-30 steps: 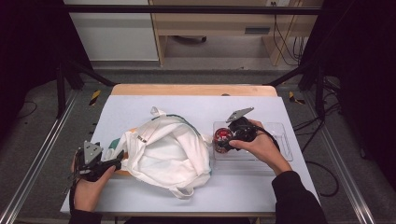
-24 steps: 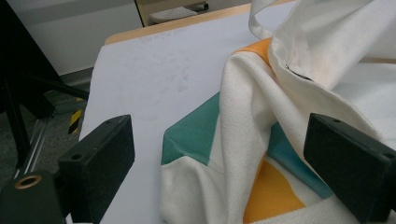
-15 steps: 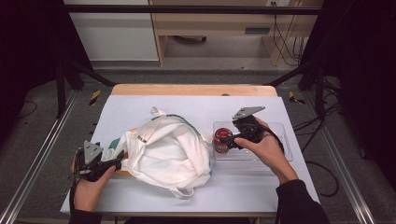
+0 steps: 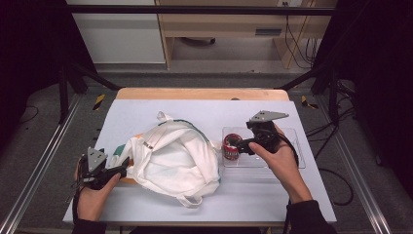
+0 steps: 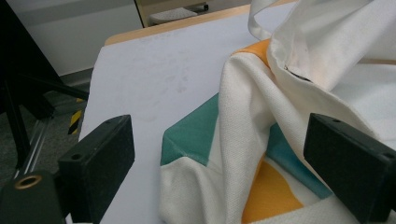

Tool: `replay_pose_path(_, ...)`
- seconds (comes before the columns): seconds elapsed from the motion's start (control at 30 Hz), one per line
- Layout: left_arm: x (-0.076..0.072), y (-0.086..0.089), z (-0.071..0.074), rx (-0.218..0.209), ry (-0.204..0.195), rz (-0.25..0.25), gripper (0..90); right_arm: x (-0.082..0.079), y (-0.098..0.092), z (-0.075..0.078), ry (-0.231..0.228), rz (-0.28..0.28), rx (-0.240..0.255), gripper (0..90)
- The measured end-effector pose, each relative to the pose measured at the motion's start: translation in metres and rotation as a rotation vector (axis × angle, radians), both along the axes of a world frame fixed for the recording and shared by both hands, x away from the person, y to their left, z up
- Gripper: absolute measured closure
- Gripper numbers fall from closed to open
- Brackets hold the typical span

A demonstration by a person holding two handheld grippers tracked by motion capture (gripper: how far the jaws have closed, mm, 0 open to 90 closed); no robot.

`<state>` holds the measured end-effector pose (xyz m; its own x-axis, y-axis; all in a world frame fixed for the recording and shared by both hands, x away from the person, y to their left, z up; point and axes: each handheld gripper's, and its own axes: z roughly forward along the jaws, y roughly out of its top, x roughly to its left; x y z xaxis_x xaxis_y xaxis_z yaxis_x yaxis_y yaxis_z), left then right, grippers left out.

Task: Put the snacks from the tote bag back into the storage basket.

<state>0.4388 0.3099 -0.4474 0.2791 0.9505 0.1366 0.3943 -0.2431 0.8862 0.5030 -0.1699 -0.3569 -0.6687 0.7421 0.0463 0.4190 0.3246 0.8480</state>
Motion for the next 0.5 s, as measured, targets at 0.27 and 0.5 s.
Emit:
replay_pose_path(0.27,0.000,0.000,0.000,-0.002,-0.002,0.000,8.5,-0.013,-0.003,0.006,-0.048,-0.052,-0.002,10.0)
replay_pose_path(0.5,-0.001,0.002,0.001,-0.012,-0.010,0.003,8.3,-0.025,-0.011,0.013,-0.081,-0.132,-0.009,8.9)
